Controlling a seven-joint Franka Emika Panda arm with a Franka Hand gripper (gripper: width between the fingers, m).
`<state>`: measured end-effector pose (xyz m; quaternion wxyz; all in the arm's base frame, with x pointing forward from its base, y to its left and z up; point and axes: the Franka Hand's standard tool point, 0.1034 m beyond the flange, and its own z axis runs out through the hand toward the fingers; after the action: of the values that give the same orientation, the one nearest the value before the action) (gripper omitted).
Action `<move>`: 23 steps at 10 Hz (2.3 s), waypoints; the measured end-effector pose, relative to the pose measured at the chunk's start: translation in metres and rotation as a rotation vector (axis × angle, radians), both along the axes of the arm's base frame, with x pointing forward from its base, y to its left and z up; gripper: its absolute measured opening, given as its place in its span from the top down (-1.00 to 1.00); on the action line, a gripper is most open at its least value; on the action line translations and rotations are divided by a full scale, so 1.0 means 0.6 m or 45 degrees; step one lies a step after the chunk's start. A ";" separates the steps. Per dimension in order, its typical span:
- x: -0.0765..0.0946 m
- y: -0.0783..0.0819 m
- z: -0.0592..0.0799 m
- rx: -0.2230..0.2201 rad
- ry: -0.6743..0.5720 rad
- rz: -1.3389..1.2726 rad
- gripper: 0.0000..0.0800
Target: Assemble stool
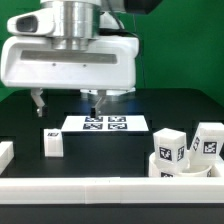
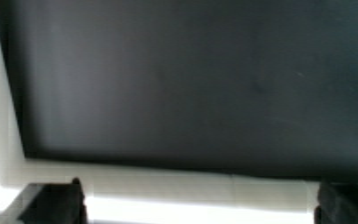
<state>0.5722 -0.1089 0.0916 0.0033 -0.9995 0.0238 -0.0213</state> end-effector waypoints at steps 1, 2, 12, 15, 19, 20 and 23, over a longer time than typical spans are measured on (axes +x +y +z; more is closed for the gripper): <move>-0.007 -0.007 -0.006 0.024 0.010 -0.019 -0.62; -0.016 -0.002 -0.018 0.021 0.008 -0.015 -0.62; -0.051 0.004 -0.026 0.101 0.588 -0.087 -0.62; -0.064 0.009 -0.032 0.147 0.828 -0.081 -0.62; -0.066 -0.035 -0.063 0.130 0.921 -0.036 -0.62; -0.069 -0.037 -0.069 0.124 0.922 -0.046 -0.62; -0.083 -0.040 -0.071 0.139 0.976 -0.065 -0.62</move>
Offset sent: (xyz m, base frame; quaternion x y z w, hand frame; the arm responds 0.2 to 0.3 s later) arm 0.0000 0.0000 0.0000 0.0000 0.0000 0.0000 1.0000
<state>0.5226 -0.1331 0.0492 0.0469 -0.9324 0.0494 0.3548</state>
